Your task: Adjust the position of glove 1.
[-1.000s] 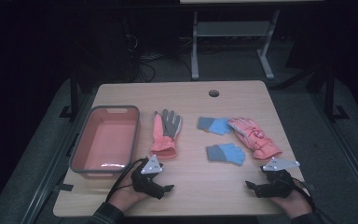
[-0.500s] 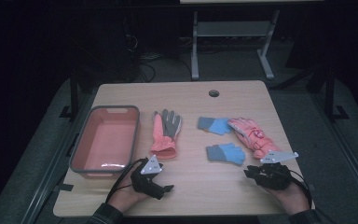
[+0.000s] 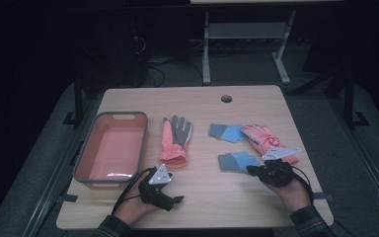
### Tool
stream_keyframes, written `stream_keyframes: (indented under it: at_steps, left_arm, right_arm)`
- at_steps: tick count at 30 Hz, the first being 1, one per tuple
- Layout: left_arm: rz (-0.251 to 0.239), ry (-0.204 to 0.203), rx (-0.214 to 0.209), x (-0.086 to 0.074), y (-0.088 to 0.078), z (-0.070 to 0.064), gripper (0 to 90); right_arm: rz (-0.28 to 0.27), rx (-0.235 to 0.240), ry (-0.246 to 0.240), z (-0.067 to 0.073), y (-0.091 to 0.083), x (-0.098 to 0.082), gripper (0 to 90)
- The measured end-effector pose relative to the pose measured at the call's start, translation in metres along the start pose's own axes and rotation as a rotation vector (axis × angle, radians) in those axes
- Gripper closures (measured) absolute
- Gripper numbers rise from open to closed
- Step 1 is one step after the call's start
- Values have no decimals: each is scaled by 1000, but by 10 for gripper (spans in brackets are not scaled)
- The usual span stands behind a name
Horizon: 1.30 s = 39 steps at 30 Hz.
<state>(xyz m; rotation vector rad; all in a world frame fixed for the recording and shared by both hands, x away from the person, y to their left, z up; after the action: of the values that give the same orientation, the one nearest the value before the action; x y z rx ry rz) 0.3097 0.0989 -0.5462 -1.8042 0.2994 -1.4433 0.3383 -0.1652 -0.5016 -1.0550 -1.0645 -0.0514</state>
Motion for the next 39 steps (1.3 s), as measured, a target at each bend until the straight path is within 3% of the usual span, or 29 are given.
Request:
stream_keyframes:
  at_steps: [17, 34, 39]
  left_arm:
    - [-4, 0, 8, 0, 0, 1, 108]
    - [-1, -16, 17, 0, 1, 0, 107]
    - [-1, -16, 17, 0, 1, 0, 107]
  right_arm:
    - [22, 26, -34, 2, 37, 27, 886]
    - [91, 41, -71, 10, 78, 33, 887]
    - [99, 53, -75, 12, 77, 30, 889]
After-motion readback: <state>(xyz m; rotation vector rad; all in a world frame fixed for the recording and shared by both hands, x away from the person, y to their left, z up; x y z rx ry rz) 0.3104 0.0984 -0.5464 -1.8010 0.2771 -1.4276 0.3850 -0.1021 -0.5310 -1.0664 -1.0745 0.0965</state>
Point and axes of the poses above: each handheld gripper's, and its own axes: y roughly forward along the jaws, x roughly out of its top, z roughly to its left, the point moved 10 cm from there along y, roughly forward along the jaws, and after that the axes turned 3 degrees about -x, right-handed, at the moved point
